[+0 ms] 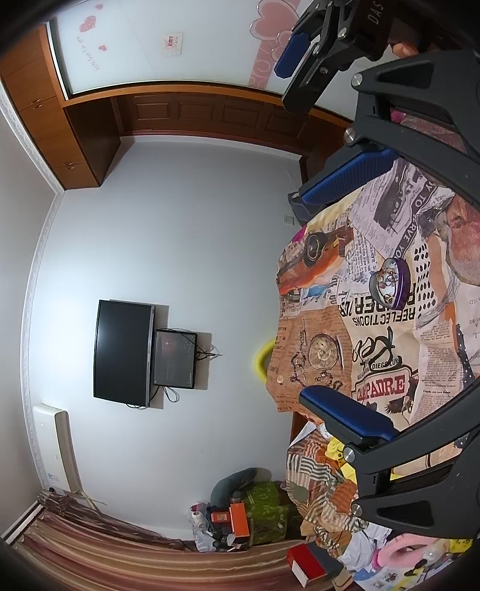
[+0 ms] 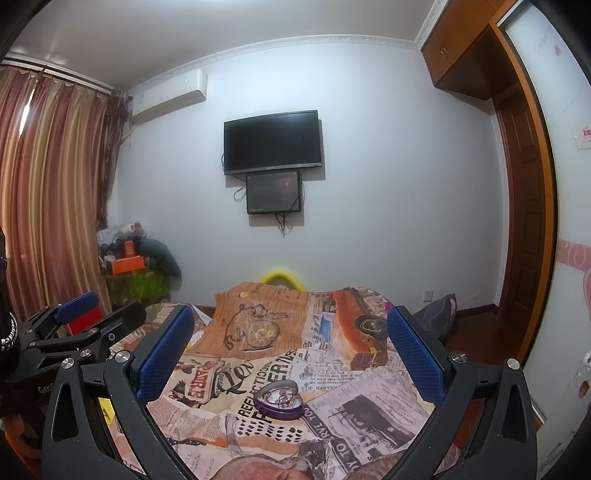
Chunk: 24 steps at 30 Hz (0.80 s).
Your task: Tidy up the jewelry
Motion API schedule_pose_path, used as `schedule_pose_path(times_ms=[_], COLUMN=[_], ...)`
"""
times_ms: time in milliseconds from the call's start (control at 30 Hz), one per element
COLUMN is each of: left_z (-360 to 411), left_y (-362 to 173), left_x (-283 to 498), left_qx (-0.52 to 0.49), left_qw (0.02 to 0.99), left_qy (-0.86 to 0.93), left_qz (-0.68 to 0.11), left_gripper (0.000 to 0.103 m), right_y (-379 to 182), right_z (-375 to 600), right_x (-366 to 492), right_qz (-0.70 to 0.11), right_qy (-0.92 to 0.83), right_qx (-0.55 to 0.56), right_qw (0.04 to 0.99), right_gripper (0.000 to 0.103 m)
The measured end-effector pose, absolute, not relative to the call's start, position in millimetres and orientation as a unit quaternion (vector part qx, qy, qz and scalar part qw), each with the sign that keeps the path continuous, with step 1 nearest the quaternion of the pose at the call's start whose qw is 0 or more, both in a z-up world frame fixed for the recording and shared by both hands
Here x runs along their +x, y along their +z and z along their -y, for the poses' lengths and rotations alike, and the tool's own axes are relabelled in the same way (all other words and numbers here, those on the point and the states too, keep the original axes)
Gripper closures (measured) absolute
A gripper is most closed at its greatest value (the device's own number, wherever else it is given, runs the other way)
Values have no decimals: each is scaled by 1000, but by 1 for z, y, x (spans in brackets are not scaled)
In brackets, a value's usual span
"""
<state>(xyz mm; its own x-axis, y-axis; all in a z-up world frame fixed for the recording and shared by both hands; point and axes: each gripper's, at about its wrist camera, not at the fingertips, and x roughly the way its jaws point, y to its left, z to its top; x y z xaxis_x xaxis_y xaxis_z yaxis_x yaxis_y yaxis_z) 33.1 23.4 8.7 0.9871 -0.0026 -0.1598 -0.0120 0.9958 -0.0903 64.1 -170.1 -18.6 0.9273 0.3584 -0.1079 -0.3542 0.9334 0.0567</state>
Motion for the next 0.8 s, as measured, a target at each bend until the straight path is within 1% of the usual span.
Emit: schedule_pose_path(times_ms=[800], left_z=[-24], left_y=[7], left_x=[35], left_qx=[-47], left_qw=[995], left_qy=[-10], left_qz=[-88], left_gripper=[4], right_y=[-20], right_z=[169], right_x=[66], right_qz=[-62], right_qy=[182], right_qx=[20], right_qw=[981], right_gripper=[0])
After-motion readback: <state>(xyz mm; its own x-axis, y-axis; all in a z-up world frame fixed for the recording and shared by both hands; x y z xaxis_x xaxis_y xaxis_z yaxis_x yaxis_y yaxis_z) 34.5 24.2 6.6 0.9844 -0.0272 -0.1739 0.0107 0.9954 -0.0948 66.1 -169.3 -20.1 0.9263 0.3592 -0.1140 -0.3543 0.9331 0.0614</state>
